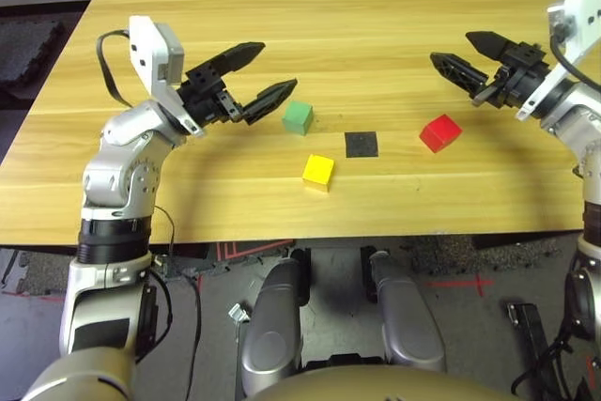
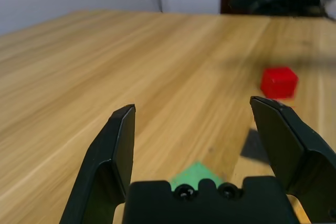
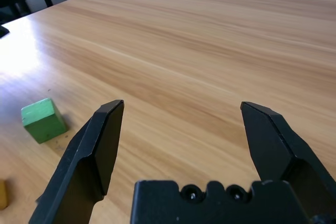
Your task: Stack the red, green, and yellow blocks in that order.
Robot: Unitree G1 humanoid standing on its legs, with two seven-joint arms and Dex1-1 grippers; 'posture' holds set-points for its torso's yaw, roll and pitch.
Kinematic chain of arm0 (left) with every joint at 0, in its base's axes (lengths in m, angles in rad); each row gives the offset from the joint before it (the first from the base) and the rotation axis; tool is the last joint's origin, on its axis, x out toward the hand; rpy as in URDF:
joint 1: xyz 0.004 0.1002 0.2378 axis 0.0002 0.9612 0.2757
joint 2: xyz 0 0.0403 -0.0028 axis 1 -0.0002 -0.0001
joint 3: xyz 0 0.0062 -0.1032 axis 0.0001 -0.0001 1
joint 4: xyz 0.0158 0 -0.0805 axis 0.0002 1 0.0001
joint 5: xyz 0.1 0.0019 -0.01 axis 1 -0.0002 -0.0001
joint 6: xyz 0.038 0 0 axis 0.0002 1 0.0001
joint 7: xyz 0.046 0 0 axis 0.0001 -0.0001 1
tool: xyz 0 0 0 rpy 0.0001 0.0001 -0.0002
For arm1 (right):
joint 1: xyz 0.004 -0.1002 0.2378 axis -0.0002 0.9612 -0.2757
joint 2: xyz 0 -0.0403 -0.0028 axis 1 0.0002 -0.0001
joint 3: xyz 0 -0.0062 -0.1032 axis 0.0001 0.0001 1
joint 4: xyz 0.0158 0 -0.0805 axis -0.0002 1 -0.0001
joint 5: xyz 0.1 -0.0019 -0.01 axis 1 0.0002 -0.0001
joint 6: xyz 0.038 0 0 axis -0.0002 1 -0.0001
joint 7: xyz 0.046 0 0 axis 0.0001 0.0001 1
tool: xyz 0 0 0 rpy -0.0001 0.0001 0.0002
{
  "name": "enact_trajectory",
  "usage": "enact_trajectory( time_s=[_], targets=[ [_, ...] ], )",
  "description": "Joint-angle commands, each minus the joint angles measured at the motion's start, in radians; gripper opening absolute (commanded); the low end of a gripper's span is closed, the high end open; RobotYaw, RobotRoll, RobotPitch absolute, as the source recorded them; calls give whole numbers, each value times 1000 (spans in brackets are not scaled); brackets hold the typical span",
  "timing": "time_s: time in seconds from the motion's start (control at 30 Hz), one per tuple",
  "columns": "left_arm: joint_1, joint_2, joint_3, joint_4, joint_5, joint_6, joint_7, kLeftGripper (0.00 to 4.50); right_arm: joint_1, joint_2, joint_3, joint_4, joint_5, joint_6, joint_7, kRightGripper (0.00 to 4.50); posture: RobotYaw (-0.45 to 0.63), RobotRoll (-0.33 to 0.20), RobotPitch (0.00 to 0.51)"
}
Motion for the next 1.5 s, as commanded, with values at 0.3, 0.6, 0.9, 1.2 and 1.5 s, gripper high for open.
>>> enact_trajectory(
  time_s=[0.3,0.6,0.9,1.2,1.5],
  targets=[
    [-178,52,-33,406,123,-196,-255,4452,22,-133,-49,-91,113,147,76,4500,203,-20,301],
    [-189,52,-69,481,186,-300,-379,4452,111,-292,-34,-107,148,209,236,4500,194,-21,307],
    [-210,24,-61,491,189,-323,-373,4452,152,-303,14,-70,28,129,211,4500,184,-25,295],
    [-227,15,-54,523,206,-344,-356,4452,203,-207,10,-109,12,160,105,4500,189,-25,291],
    [-207,7,-55,493,198,-335,-345,4452,294,-176,48,-182,-40,129,67,4500,197,-29,291]
  ],
)
